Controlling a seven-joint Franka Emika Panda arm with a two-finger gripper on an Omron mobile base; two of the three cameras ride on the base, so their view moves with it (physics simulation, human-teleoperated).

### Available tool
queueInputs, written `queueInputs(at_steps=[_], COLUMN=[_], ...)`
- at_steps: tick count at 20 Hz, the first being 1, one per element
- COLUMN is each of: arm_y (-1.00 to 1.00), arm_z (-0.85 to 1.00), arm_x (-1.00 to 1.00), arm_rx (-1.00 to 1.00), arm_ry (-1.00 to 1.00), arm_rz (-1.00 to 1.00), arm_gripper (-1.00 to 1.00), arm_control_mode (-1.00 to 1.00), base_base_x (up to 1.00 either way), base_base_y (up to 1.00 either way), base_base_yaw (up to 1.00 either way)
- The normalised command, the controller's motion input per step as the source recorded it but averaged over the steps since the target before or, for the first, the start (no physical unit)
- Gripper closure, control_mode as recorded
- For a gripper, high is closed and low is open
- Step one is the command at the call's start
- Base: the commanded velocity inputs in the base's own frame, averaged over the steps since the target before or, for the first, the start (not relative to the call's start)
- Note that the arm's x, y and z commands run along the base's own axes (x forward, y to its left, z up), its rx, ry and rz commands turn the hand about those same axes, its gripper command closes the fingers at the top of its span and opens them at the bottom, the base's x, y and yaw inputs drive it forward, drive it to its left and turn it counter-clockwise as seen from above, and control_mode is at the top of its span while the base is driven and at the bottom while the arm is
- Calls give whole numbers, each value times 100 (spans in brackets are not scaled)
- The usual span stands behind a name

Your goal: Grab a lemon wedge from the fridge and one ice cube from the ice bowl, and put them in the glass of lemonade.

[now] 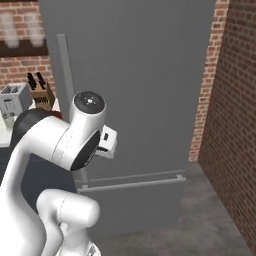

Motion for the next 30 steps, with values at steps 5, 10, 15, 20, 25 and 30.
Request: queueInputs(at_steps=[5, 10, 15, 20, 25, 30], arm_y=[0, 0, 0, 0, 0, 0], arm_z=[0, 0, 0, 0, 0, 0], arm_x=[0, 0, 0, 0, 0, 0], arm_rx=[0, 0, 0, 0, 0, 0], arm_ry=[0, 0, 0, 0, 0, 0], arm_rz=[0, 0, 0, 0, 0, 0], arm_gripper=[-100, -100, -100, -100, -100, -100], arm_control_mode=[100, 100, 100, 100, 100, 100], base_base_x=[-47, 4, 1, 6, 31, 31], base_base_y=[27, 62, 78, 76, 38, 3], base_base_yaw=[-10, -15, -14, -14, -13, -14])
